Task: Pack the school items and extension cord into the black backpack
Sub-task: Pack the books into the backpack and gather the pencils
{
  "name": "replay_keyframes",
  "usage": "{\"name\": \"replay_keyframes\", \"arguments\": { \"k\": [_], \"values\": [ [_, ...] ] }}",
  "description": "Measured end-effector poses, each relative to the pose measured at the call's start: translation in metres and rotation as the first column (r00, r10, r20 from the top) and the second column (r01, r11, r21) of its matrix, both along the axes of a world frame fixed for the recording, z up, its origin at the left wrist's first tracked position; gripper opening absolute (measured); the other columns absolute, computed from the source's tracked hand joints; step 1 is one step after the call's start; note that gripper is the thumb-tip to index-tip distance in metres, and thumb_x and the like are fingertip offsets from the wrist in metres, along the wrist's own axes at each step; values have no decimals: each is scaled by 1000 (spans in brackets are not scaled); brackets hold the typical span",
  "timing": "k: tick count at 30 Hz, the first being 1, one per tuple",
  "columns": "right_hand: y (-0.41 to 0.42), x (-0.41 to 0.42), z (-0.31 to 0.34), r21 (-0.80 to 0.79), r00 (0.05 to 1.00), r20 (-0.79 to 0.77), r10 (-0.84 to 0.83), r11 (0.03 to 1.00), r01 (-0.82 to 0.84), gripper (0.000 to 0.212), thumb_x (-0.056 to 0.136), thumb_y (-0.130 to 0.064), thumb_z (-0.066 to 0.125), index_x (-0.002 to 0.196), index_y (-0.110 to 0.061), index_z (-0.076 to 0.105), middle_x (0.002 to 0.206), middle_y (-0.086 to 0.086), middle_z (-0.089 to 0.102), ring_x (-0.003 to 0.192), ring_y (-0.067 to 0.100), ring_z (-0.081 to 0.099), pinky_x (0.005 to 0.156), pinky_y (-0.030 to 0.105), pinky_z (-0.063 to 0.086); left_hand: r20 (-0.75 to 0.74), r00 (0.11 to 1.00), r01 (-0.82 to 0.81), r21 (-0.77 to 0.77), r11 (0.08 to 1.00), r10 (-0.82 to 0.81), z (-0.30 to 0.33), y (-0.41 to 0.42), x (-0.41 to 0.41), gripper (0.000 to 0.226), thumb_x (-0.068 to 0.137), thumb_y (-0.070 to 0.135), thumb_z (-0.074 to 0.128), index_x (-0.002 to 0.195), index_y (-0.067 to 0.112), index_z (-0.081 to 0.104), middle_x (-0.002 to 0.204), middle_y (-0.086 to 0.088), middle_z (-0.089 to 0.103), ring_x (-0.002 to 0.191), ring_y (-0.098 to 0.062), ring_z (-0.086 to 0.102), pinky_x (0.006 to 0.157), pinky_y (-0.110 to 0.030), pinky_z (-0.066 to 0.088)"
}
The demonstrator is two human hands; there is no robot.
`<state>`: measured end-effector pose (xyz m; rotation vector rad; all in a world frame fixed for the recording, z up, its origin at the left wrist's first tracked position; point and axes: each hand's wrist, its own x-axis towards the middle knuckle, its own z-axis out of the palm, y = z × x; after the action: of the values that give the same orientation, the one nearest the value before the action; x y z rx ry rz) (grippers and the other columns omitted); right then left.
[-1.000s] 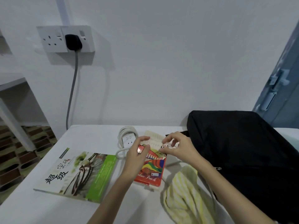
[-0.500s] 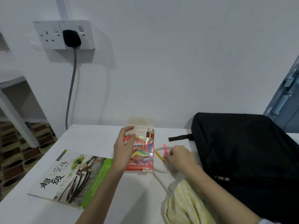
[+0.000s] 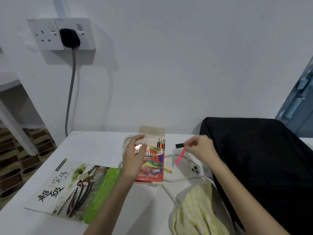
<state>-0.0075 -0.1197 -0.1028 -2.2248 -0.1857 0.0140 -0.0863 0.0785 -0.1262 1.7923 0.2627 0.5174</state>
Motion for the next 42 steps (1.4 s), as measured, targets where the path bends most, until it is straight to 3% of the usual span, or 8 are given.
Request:
{"name": "replay_keyframes", "arguments": {
  "k": [4,7,11,16,23,33,38,42],
  "values": [
    [-2,-7,35,448,990,143,20,890,-82,20,80,-6,69,90,-23,66,81,0,70,79,15,67,71,27,55,2,1000,23,1,1000,-23,4,-9,-2,23,94,10,48,113,22,53,103,16,50,91,-2,57,58,-7,46],
    [13,-12,46,571,989,121,85,809,-140,24,80,0,67,99,-11,59,80,7,69,77,22,71,74,37,58,20,998,65,-23,998,-65,7,-15,-3,22,94,6,48,112,19,54,97,18,50,76,15,56,55,-6,45],
    [31,-11,41,451,984,165,61,883,-131,14,82,-4,65,87,-17,61,81,3,67,68,19,69,67,46,55,11,993,120,-27,992,-119,6,-15,-4,24,94,12,50,106,32,54,101,17,57,87,-6,64,67,-25,55],
    [41,-6,33,397,970,223,97,900,-181,16,83,-8,67,86,-23,63,80,-3,67,70,13,67,68,28,55,2,984,176,-52,983,-176,9,-14,-8,22,95,14,49,107,32,53,101,16,58,87,-10,66,60,-21,53],
    [44,-2,25,457,973,212,94,870,-184,11,81,-10,70,87,-19,68,83,0,71,83,19,69,77,29,56,-31,982,184,-78,980,-187,10,-13,-11,20,96,15,49,109,30,52,102,15,57,84,-10,66,56,-19,52],
    [45,-5,6,279,950,242,196,924,-261,9,73,-15,78,79,-17,72,83,-6,66,77,4,61,64,13,45,18,995,103,-73,992,-102,15,-12,-8,22,94,15,52,114,24,54,96,19,53,73,4,65,56,-17,53],
    [43,-12,1,217,930,303,208,935,-280,5,80,-26,72,81,-21,73,95,-8,60,86,2,55,67,7,38,-7,995,96,-69,993,-96,11,-6,-9,22,95,17,50,110,32,53,103,17,53,80,-7,66,57,-21,55],
    [36,-8,-13,242,962,244,121,953,-181,13,88,-12,60,94,-20,69,96,-6,65,77,4,56,64,11,43,9,999,37,-45,998,-37,6,5,-12,27,94,16,50,100,43,53,113,3,58,90,-15,65,64,-26,56]
  ]
}}
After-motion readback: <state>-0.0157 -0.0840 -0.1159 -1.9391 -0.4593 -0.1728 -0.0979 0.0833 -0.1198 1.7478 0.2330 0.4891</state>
